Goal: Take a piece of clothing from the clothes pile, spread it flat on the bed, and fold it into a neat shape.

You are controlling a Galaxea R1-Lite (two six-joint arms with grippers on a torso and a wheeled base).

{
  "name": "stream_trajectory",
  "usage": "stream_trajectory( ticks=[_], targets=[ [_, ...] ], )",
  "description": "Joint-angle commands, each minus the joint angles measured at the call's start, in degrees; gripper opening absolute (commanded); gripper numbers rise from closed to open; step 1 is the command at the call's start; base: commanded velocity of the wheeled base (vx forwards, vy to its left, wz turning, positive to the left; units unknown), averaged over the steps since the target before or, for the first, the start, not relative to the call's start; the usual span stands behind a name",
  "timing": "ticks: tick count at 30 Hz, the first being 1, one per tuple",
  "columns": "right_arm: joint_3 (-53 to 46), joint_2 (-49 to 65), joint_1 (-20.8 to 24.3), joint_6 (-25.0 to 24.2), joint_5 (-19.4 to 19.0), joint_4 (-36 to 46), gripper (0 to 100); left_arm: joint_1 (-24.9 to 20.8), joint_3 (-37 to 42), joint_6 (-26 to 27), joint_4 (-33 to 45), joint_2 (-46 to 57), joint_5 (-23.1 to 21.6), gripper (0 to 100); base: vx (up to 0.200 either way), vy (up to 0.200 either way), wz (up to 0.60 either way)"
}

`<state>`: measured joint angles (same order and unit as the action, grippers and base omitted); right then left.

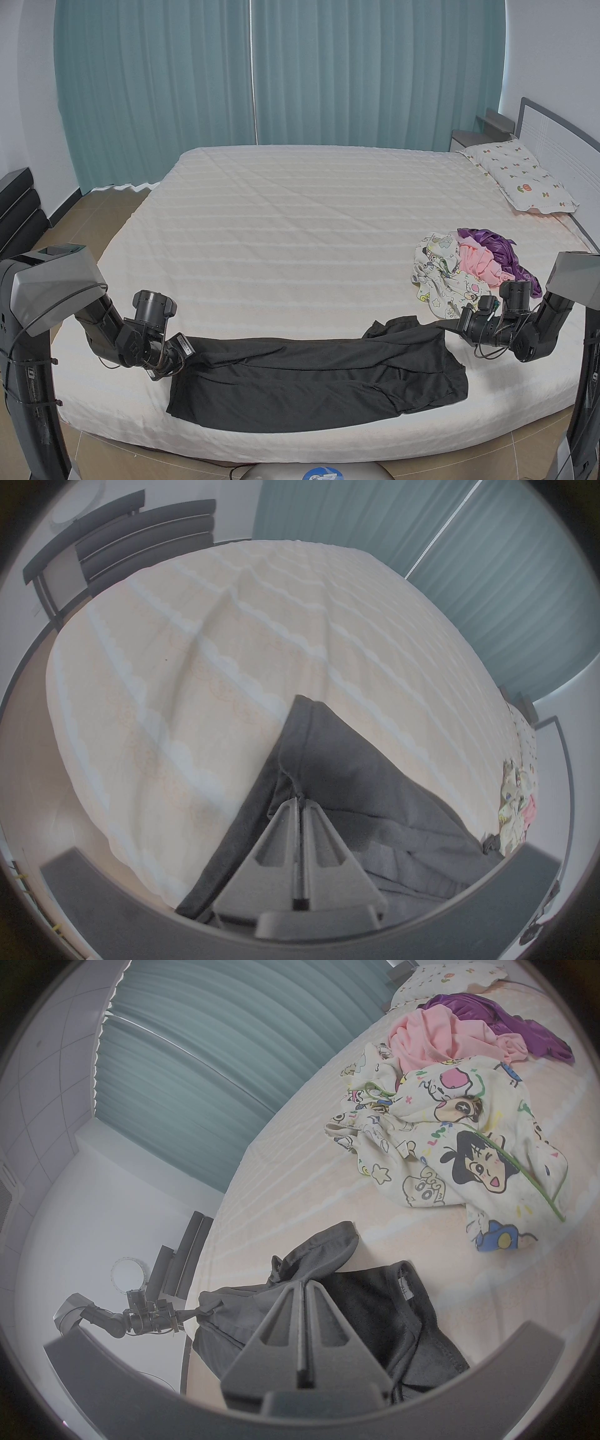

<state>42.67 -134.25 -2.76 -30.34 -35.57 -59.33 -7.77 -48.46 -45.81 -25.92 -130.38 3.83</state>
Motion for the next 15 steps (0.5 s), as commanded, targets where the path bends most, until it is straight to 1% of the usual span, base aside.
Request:
stream_trajectory(
  ticks=[1,6,10,15],
  targets=[
    [-0.1,0.4,0.0,0.0,0.0,0.0,0,0.6,-0.2,-0.4,0.0,0.8,0.1,0,0.0,0.0,0.0],
    [-0.2,1.5,0.0,-0.2,0.0,-1.5,0,0.9,0.3,-0.6,0.3,3.6,0.1,0,0.0,0.0,0.0],
    [-0.2,1.7,0.2,-2.3,0.0,-3.2,0,0.9,0.6,-0.2,0.8,3.9,0.0,0,0.0,0.0,0.0],
    [-0.3,2.5,0.5,-4.8,0.2,-7.0,0,2.0,0.3,-0.1,0.8,2.8,0.0,0,0.0,0.0,0.0]
  ],
)
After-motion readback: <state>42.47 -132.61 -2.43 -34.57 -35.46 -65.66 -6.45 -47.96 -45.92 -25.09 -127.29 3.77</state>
